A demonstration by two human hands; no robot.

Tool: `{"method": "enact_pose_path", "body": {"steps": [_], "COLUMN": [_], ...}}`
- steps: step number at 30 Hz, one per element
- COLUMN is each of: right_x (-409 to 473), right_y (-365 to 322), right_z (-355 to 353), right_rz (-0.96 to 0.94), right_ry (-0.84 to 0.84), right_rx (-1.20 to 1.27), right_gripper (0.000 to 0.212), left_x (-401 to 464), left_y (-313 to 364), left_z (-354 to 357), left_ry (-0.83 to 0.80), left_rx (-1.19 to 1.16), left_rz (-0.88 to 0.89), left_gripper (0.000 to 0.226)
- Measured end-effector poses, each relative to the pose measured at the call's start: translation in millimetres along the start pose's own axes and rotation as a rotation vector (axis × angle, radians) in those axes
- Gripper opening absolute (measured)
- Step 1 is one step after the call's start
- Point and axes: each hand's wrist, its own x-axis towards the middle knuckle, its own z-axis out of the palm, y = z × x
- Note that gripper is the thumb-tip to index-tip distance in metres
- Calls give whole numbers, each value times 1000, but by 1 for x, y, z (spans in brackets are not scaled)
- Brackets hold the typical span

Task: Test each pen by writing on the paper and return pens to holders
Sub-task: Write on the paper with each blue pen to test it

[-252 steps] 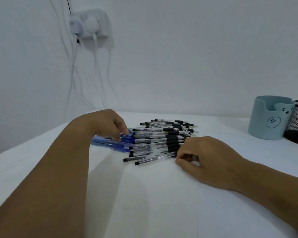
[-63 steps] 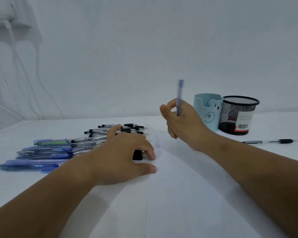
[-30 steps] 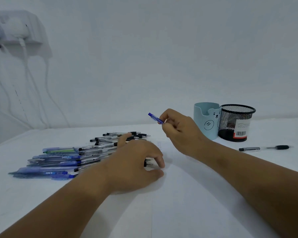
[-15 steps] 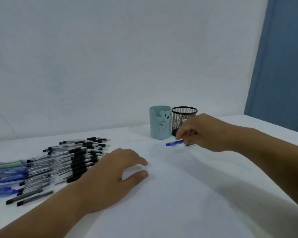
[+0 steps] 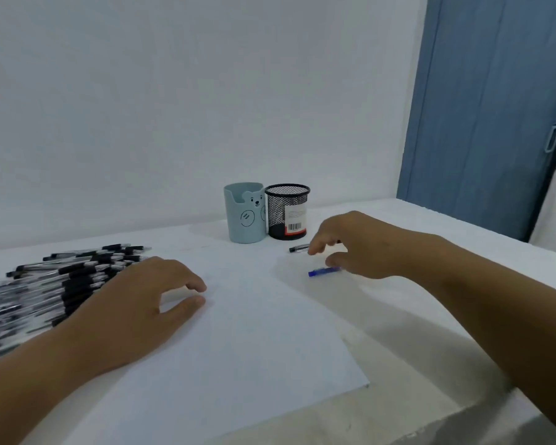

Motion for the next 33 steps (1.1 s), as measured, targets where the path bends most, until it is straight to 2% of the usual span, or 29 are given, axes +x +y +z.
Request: {"method": "enact_pose_path", "body": {"steps": [2,4,9,16,20,23,29,31,33], "right_x": [6,15,42,83,101,110,107,105,103], "right_y": [-20,-44,-108,-169,-184,-184,-164,-159,-160], "right_z": [0,3,18,51,61,63,93,95,96], "right_rz": [-63,-117,-260,-450,-488,-490,-559,-572,-595], "right_ry": [20,17,-40,-155,-189,-213,40,145,309], "right_rx": [37,77,94,-5,-98,-53,168,237,341], "right_gripper": [24,21,15,15,14,13,15,17,13], "left_x": [1,3,-6,-22,-24,-24,-23,-22,-23], "left_y": [-5,-12,-38,-62,-63,-63,-57,-53,-54], "left_z": [-4,-14,-53,-105,-102,-103,-103,-104,-105], "left_ry": [16,31,16,-233,-329,-336,-431,-375,-226], "left_rx": [6,4,-43,-91,-75,-77,-51,-84,-217], "left_rz": [-15,-51,-176,-434,-451,-467,-501,-505,-504], "left_gripper": [25,8,30,19,20,16,9,8,8]}}
